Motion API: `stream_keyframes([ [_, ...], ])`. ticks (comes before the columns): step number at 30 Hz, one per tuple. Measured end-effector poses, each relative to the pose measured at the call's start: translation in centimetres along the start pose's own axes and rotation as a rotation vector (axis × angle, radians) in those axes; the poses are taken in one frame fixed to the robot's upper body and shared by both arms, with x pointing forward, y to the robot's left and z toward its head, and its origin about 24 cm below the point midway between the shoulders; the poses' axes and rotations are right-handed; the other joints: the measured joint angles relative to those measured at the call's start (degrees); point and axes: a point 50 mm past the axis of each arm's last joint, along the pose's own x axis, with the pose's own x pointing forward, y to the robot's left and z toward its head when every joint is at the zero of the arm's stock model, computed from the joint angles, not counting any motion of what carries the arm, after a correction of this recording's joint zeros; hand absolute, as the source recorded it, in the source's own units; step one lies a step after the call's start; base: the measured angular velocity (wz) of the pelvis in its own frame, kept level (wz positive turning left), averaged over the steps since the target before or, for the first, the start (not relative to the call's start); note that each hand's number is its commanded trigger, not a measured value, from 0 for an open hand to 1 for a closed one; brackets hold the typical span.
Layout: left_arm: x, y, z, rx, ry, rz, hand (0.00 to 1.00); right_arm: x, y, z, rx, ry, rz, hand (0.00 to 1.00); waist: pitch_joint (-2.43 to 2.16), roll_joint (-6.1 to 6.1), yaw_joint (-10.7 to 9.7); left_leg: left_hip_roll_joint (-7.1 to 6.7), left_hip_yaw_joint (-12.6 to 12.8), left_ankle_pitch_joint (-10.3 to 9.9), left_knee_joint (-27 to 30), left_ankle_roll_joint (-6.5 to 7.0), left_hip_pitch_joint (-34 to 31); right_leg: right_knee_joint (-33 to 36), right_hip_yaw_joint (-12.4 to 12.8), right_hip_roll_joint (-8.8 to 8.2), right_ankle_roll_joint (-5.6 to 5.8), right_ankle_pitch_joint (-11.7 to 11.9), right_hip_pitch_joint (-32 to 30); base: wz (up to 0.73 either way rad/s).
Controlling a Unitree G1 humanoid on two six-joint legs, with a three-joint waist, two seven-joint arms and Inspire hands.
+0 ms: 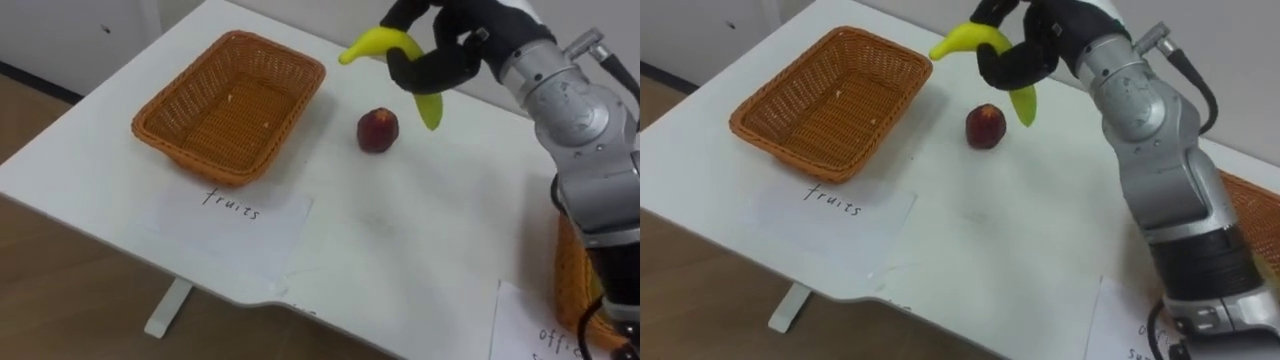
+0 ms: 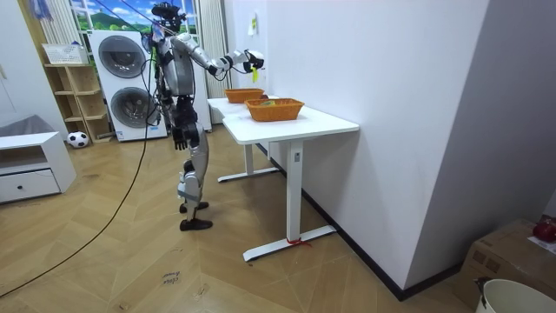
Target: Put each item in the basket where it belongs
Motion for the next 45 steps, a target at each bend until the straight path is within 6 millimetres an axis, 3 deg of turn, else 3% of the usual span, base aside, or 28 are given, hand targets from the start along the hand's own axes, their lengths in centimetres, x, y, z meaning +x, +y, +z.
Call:
stream_keyframes([
  [6, -0.1, -0.3, 0.0, 0.015, -0.005, -0.006, 0.0, 0.4, 1.3, -0.3, 0.036, 0.017, -0.004, 1.0, 0.31, 0.44, 0.41, -0.77, -2.25, 0.0, 0.39, 0.02, -0.28, 0.02, -1.51, -0.43, 0.43, -0.26, 0.77, 0.2],
  [10, -0.1, -0.7, -0.2, 0.02, 0.003, -0.014, 0.0, 0.9, 2.0, -0.8, 0.051, 0.044, -0.008, 1.0, 0.71, 1.0, 2.9, -0.83, -3.02, 0.02, 0.46, 0.05, 0.06, 0.03, -1.77, -0.42, 0.46, -0.28, 1.06, 0.09],
  [12, -0.2, -0.9, -0.7, 0.019, 0.018, -0.019, 0.0, 1.6, 2.5, 0.0, 0.067, 0.026, -0.024, 1.0, 0.75, 1.09, 3.42, -0.82, -3.32, 0.02, 0.52, 0.05, -0.02, 0.02, -2.6, -0.45, 0.63, -0.4, 1.14, 0.1],
  [19, -0.4, -1.3, -1.9, 0.034, 0.055, -0.027, 0.0, 2.7, 2.3, 1.0, 0.048, 0.004, -0.076, 1.0, 0.54, 1.08, 5.07, -0.92, -3.75, 0.03, 0.51, 0.04, -0.42, 0.02, -3.3, -0.53, 0.74, -0.48, 1.12, 0.07],
  [23, -0.5, -1.3, -2.1, 0.035, 0.069, -0.028, 0.0, 3.1, 2.2, 1.1, 0.044, 0.005, -0.103, 1.0, 0.17, 0.95, 5.79, -1.19, -4.57, 0.04, 0.97, 0.05, -0.89, 0.02, -4.66, -0.62, 0.74, -0.49, 1.18, 0.1],
  [28, -0.6, -1.4, -2.2, 0.03, 0.064, -0.03, 0.0, 3.2, 2.5, 0.6, 0.12, 0.024, -0.117, 1.0, 0.04, 0.95, 7.71, -1.65, -4.8, 0.18, 1.41, 0.26, -0.88, -0.01, -5.31, -1.41, 1.57, -1.08, 1.63, 0.05],
  [38, -0.6, -1.3, -2.6, 0.028, 0.076, -0.027, 0.0, 3.3, 3.7, -0.2, 0.135, 0.069, -0.124, 1.0, -0.07, 0.73, 8.47, -2.09, -5.15, 0.41, 1.08, 0.65, -0.97, 0.09, -6.64, -1.87, 1.57, -1.08, 2.15, 0.02],
  [42, -0.6, -1.3, -2.6, 0.031, 0.073, -0.027, 0.0, 3.4, 4.1, -0.4, 0.137, 0.069, -0.131, 1.0, -0.36, 0.21, 8.99, -2.08, -5.12, 0.46, 0.91, 0.64, -0.77, 0.09, -6.41, -1.76, 1.57, -1.08, 2.23, 0.0],
  [45, -0.6, -1.3, -2.5, 0.032, 0.065, -0.027, 0.0, 3.5, 4.7, -0.4, 0.156, 0.071, -0.117, 1.0, -0.2, -0.34, 9.23, -2.46, -5.81, 0.47, 0.91, 0.64, -0.76, 0.07, -6.82, -1.76, 1.59, -1.09, 2.45, 0.1],
])
